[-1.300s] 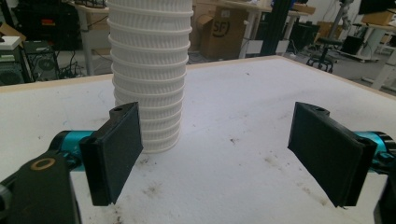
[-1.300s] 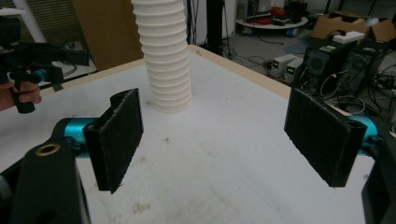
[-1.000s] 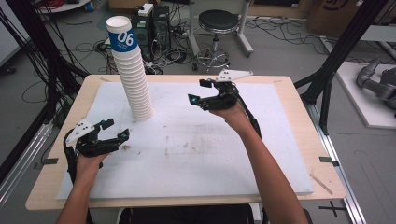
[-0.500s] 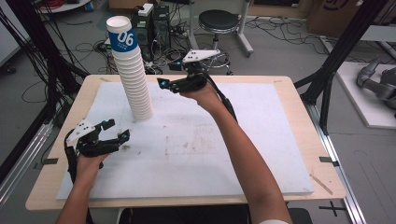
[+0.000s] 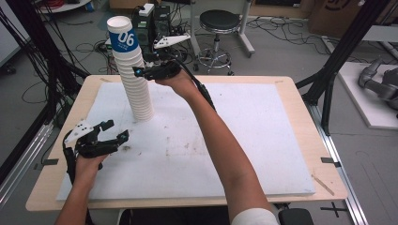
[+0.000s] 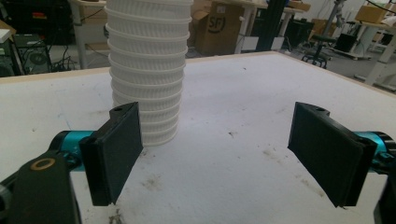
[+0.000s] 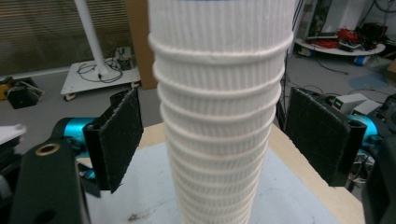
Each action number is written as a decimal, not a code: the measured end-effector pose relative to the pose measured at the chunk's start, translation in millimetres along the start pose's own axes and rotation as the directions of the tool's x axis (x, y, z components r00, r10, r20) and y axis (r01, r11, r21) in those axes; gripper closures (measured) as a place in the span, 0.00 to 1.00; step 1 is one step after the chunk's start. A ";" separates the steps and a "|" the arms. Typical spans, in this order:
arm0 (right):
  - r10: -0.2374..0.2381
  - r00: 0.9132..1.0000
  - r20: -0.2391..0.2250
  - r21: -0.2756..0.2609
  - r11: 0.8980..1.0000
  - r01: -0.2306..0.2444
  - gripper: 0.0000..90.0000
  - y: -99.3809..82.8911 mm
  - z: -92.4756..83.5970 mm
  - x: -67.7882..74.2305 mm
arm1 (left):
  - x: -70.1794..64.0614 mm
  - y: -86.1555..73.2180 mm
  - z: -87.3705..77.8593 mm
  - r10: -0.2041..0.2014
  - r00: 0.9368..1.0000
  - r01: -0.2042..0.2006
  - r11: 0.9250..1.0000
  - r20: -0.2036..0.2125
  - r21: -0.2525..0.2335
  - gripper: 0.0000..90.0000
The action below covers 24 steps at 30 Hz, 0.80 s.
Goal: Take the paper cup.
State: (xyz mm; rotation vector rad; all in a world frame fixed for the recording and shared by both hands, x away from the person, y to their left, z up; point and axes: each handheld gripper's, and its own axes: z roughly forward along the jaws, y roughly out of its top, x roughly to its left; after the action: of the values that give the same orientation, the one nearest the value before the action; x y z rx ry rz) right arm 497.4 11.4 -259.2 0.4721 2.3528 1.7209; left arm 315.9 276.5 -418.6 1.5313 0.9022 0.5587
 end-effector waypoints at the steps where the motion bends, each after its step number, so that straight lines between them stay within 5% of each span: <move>1: 0.007 1.000 -0.002 0.005 1.000 -0.007 0.22 1.8 4.8 -0.9 | 0.8 0.1 -0.8 0.002 1.000 -0.002 1.000 -0.003 0.001 0.19; 7: 0.038 0.999 0.009 0.002 0.999 -0.038 0.16 4.9 25.1 -1.4 | 5.1 1.3 -5.6 -0.009 1.000 0.009 1.000 -0.018 -0.013 0.19; 11: 0.030 0.999 0.018 -0.020 0.999 -0.029 0.18 3.9 28.8 -1.9 | 9.2 15.0 -13.5 -0.013 0.999 0.010 0.998 -0.047 -0.063 0.19; 16: 0.026 0.999 0.022 -0.013 1.000 -0.025 0.19 4.1 26.2 -1.7 | 23.4 58.5 -21.5 0.013 0.998 -0.020 0.994 -0.065 -0.108 0.20; 24: 0.013 1.000 0.021 -0.015 1.000 -0.013 0.19 3.3 25.0 -1.5 | 43.6 159.8 -16.0 0.059 0.998 -0.058 0.984 0.000 -0.169 0.19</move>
State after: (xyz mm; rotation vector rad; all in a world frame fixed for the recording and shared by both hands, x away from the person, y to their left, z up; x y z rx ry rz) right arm 507.6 34.0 -263.8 0.5020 2.3252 1.7296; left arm 364.8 323.1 -266.6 1.4082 0.7874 0.6573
